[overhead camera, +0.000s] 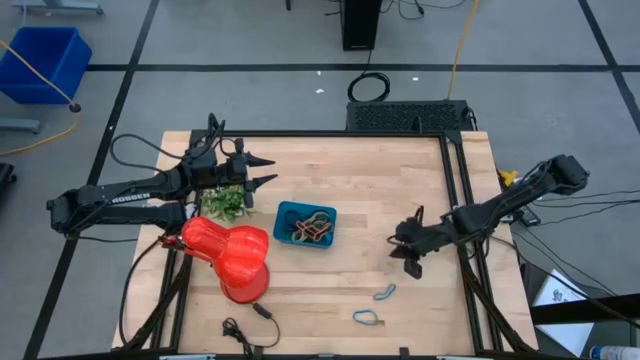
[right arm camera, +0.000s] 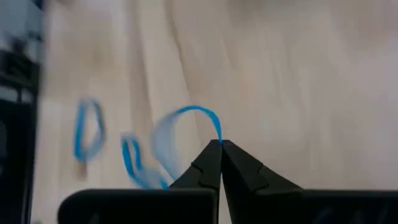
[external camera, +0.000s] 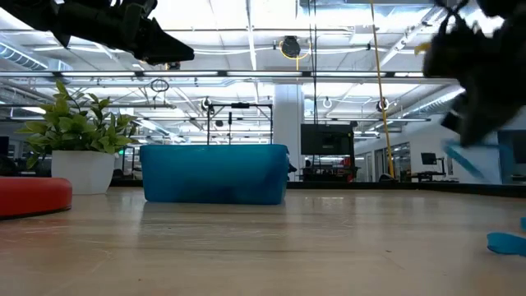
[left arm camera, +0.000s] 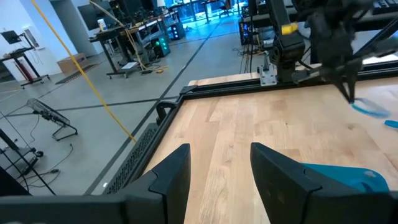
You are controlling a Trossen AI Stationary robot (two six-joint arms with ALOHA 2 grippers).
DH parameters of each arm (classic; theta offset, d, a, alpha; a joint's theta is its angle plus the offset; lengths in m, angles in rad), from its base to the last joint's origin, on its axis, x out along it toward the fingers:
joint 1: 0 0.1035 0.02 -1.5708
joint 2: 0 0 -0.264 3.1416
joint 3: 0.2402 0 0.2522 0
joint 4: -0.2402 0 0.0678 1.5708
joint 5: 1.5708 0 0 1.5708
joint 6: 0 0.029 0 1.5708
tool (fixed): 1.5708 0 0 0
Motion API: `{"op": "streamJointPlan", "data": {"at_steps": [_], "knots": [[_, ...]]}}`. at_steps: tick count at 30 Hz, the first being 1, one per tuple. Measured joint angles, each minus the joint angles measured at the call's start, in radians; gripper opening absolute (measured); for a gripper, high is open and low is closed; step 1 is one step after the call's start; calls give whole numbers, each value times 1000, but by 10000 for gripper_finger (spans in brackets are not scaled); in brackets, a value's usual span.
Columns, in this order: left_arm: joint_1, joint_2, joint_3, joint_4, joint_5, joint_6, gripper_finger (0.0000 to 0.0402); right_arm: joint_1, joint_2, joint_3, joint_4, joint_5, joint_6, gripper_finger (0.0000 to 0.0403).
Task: Pick and place rubber bands into bin
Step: Put the blue rubber band into the blue bin
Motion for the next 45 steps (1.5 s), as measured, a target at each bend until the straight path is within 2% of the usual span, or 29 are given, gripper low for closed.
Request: {"op": "streamJointPlan", "data": {"at_steps": [6,11,14,16,21,25,30,34,37,41,45], "knots": [[0,0,0,0,0,0,175,-4,-31,2,320,277,-288,0],[0,0,0,0,0,0,175,-40,-21,2,625,434,-647,0],[0,0,0,0,0,0,175,-79,1,2,846,457,-822,0],[0,0,0,0,0,0,175,-113,18,2,952,454,-879,0],[0,0,0,0,0,0,175,-209,64,2,1055,389,-925,0],[0,0,0,0,0,3,175,-283,126,12,1097,283,-894,0],[0,0,0,1,0,4,175,-341,246,98,1087,178,-866,0],[0,0,0,1,0,4,175,-369,361,202,998,121,-865,0],[0,0,0,1,0,4,175,-383,449,284,911,119,-865,0],[0,0,0,1,0,4,175,-393,556,392,745,109,-865,0],[0,0,0,0,0,4,175,-394,648,474,607,45,-844,0]]}}
